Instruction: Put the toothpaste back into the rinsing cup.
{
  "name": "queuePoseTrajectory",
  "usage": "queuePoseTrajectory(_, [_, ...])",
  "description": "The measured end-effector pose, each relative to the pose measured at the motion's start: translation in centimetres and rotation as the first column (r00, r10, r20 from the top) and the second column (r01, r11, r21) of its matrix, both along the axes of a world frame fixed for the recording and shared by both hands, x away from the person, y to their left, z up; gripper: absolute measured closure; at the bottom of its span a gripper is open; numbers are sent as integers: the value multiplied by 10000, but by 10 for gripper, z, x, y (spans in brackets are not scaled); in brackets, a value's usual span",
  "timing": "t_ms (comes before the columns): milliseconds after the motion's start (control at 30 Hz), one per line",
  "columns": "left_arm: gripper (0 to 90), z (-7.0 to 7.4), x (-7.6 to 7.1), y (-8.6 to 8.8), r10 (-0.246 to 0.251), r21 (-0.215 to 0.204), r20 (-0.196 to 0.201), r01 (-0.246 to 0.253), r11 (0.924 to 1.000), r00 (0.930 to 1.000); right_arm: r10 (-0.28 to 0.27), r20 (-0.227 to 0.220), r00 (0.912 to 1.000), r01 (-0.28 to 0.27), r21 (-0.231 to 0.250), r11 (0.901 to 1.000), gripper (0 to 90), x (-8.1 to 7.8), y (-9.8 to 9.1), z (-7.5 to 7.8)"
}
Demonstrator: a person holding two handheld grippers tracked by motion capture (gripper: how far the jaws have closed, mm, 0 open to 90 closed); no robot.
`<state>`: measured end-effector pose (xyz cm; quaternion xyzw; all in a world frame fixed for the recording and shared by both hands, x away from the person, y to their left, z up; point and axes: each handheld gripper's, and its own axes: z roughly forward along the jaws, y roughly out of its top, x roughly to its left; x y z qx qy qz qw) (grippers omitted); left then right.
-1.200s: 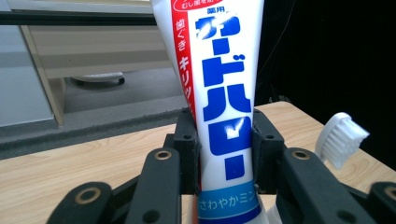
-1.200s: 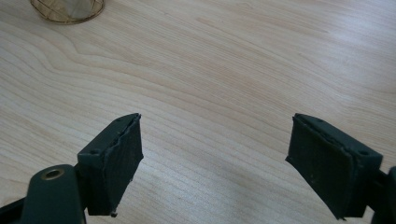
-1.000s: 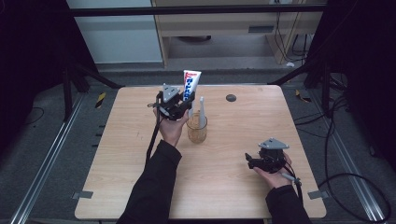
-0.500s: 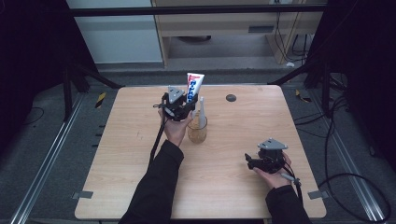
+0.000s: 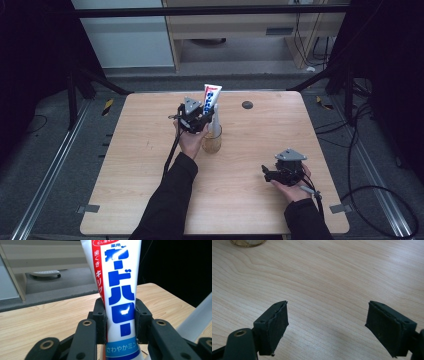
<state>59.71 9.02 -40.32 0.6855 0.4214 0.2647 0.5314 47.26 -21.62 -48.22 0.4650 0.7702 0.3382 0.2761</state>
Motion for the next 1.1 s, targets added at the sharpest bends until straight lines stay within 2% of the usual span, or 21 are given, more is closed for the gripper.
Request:
queuePoseTrajectory(367, [680, -11, 0, -1, -61, 38, -105, 61, 10000, 9999, 20, -36, 10000, -20, -91, 10000, 178, 0, 1, -1])
queuePoseTrajectory(767, [671, -21, 1, -2, -128, 394, -291, 139, 9991, 9995, 43, -55, 10000, -43, -116, 9999, 178, 0, 2, -2])
queuePoseTrajectory(900, [659, -23, 2, -2, -278, 469, -600, 306, 9984, 9978, 67, -25, 10000, -68, -126, 9999, 177, 0, 2, -2])
queuePoseTrajectory(1000, [656, -24, 1, -2, -359, 496, -649, 392, 9980, 9972, 75, -17, 10000, -75, -140, 9999, 177, 0, 2, -2])
queuePoseTrajectory(1100, [651, -24, -1, -3, -379, 754, -631, 426, 9962, 9973, 73, -46, 10000, -74, -152, 9999, 176, 0, 3, -2])
